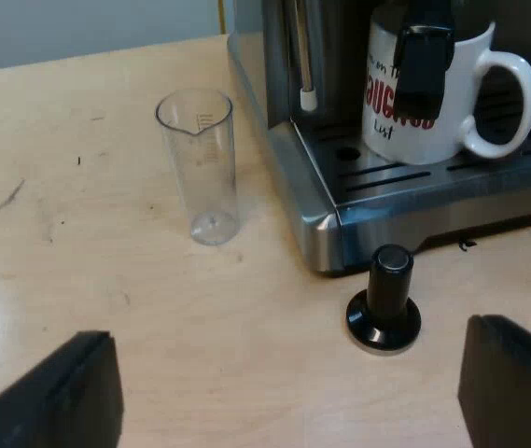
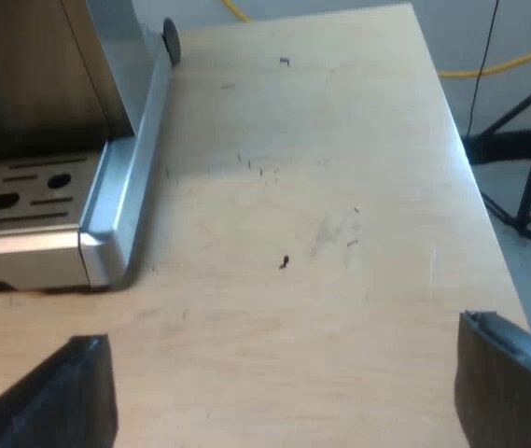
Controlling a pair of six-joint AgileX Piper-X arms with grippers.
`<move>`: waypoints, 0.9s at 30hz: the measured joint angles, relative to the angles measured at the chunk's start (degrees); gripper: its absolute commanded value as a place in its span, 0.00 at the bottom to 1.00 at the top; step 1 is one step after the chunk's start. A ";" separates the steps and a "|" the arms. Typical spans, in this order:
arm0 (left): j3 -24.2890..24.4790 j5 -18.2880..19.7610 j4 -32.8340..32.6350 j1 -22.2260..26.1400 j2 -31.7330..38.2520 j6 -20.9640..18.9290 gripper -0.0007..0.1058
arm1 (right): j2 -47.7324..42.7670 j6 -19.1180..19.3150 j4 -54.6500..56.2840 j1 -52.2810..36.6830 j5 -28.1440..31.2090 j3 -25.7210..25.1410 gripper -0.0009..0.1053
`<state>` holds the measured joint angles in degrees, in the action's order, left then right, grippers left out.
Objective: Place mug into machine
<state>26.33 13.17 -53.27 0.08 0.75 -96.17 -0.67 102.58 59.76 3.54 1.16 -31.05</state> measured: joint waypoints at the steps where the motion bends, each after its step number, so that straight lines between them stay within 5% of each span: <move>1: 0.00 0.01 0.09 0.00 0.00 0.00 0.80 | 0.00 0.00 0.00 0.00 0.00 0.31 0.94; 27: 0.39 0.01 -0.74 -0.12 0.00 -0.61 0.80 | 0.00 0.00 0.00 0.00 0.00 0.68 0.94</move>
